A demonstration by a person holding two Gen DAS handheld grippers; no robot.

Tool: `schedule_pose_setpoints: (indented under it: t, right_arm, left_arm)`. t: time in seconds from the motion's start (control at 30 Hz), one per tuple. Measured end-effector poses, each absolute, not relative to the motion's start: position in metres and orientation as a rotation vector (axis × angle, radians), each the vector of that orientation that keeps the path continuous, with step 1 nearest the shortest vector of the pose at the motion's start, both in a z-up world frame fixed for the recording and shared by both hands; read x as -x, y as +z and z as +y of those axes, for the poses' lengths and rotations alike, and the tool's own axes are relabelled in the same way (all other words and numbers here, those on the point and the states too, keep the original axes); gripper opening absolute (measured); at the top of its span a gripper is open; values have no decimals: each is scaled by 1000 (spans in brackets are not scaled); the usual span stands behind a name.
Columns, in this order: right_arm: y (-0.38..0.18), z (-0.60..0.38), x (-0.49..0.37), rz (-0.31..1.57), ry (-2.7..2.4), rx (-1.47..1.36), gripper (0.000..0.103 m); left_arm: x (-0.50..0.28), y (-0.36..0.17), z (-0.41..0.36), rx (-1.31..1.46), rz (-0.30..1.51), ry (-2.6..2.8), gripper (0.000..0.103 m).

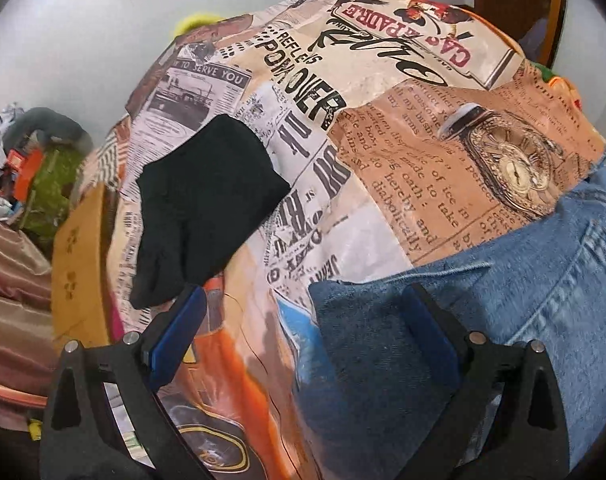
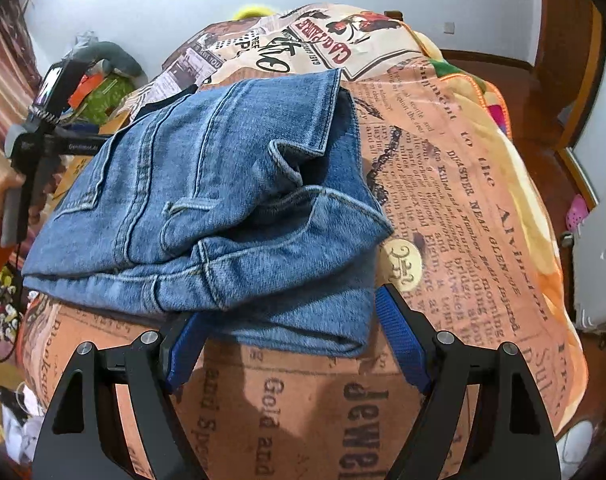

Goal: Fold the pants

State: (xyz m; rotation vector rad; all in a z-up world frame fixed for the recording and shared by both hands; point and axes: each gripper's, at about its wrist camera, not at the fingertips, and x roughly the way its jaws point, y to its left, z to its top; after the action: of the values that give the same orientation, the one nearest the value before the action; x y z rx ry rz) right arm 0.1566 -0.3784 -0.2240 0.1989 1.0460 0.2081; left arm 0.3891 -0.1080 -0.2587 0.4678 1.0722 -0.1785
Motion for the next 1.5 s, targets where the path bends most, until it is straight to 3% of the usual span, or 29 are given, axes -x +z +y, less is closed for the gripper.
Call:
schedule_pose_setpoints:
  t: [0.23, 0.5, 0.93, 1.33, 1.5]
  right_arm:
    - [-224, -390, -184, 1045, 141, -245, 78]
    - [-221, -383, -188, 1037, 165, -266, 78]
    - [-180, -352, -162, 950, 224, -79, 78]
    - [-160, -325, -184, 827, 297, -47, 78]
    - [-165, -313, -209, 823, 337, -29, 74]
  left_arm:
    - [-340, -259, -86, -535, 1045, -207, 100]
    - [-263, -255, -38, -310, 1122, -226, 100]
    - [-180, -255, -37, -45, 1132, -187, 100]
    - [-238, -170, -67, -200, 885, -261, 99]
    - [-286, -165, -95, -234, 856, -306, 99]
